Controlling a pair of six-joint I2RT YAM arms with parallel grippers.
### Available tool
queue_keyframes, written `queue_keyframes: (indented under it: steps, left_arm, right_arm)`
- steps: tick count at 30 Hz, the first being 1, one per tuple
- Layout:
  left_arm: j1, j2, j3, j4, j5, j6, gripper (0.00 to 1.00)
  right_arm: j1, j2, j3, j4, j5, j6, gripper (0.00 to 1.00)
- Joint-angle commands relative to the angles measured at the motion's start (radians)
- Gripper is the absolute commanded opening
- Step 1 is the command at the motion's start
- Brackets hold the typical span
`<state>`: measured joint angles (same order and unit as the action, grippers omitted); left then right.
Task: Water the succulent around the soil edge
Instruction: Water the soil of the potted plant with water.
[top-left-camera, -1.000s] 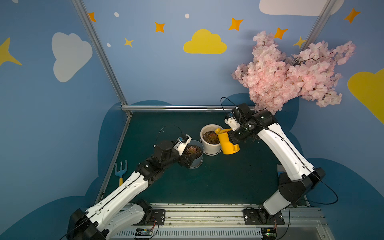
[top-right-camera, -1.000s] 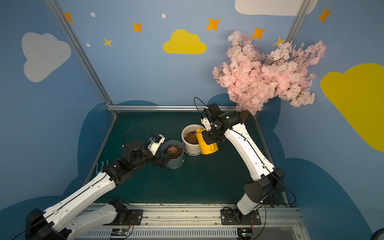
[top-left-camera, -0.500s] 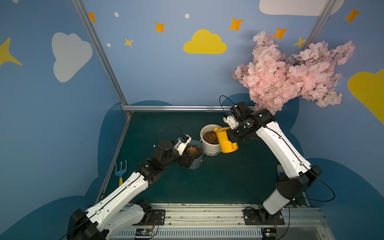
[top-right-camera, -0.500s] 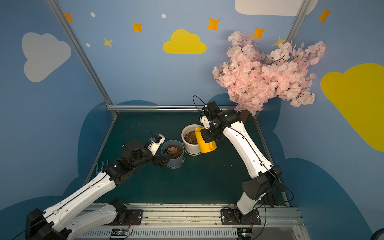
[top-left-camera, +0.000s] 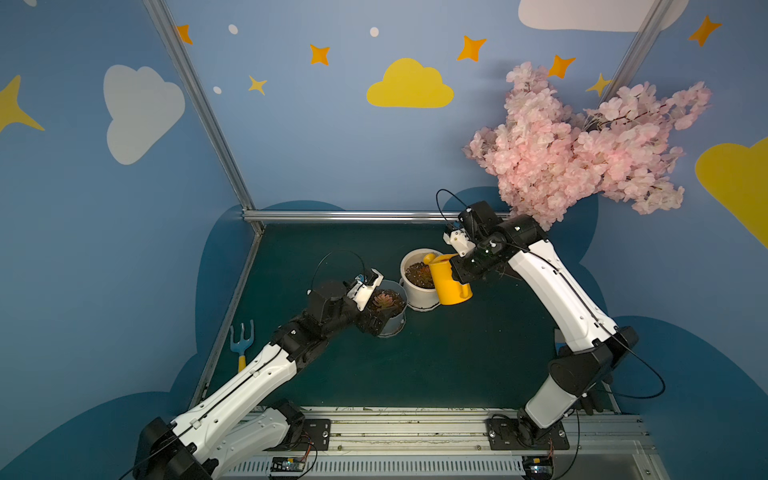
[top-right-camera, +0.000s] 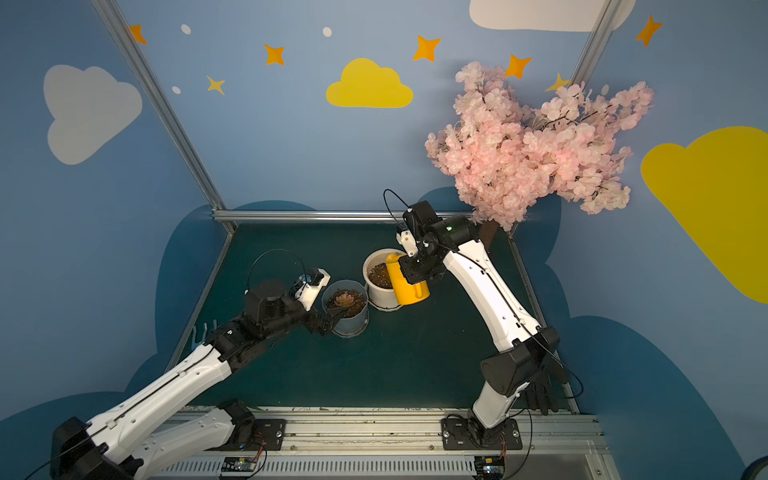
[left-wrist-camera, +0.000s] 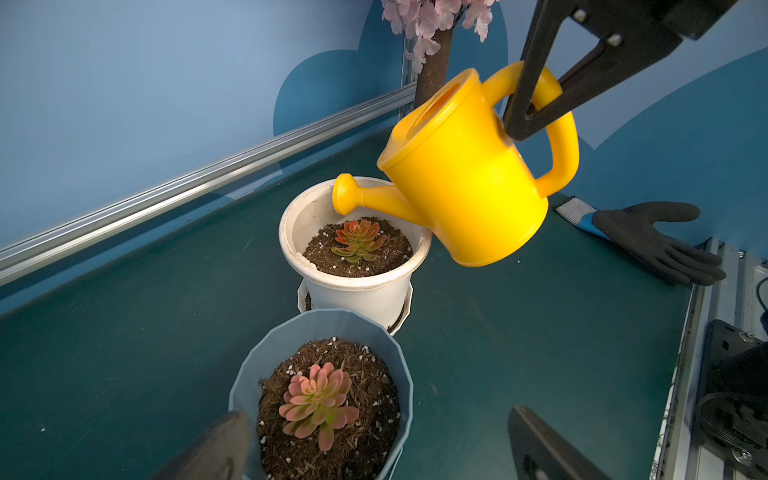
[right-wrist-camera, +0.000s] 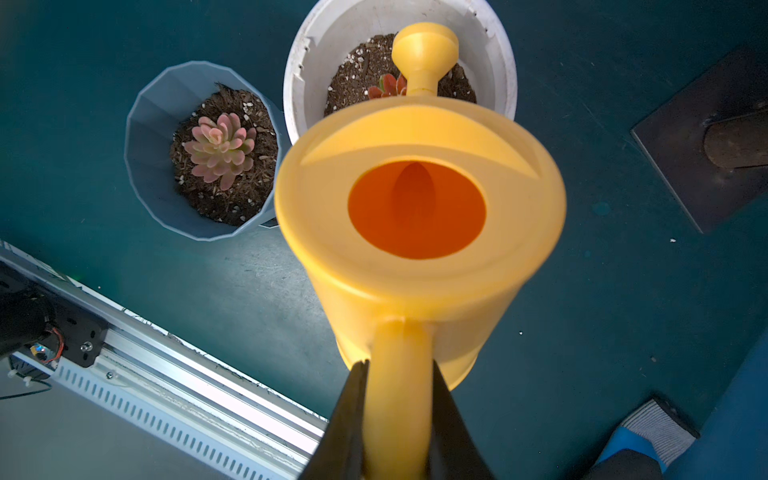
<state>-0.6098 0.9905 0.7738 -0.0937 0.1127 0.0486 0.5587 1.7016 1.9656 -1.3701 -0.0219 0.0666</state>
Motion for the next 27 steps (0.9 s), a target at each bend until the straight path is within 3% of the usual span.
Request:
queue_keyframes:
  steps: [1,27]
  left_arm:
    - [-0.002,-0.004,-0.011,0.023,0.011,0.010,1.00]
    - [-0.004,-0.003,-0.012,0.022,0.008,0.013,1.00]
  right_arm:
    - [0.000,0.007,0.043,-0.012,-0.022,-0.009,0.00]
    - [0.036,0.000,0.040,-0.009,-0.064,-0.029,0.00]
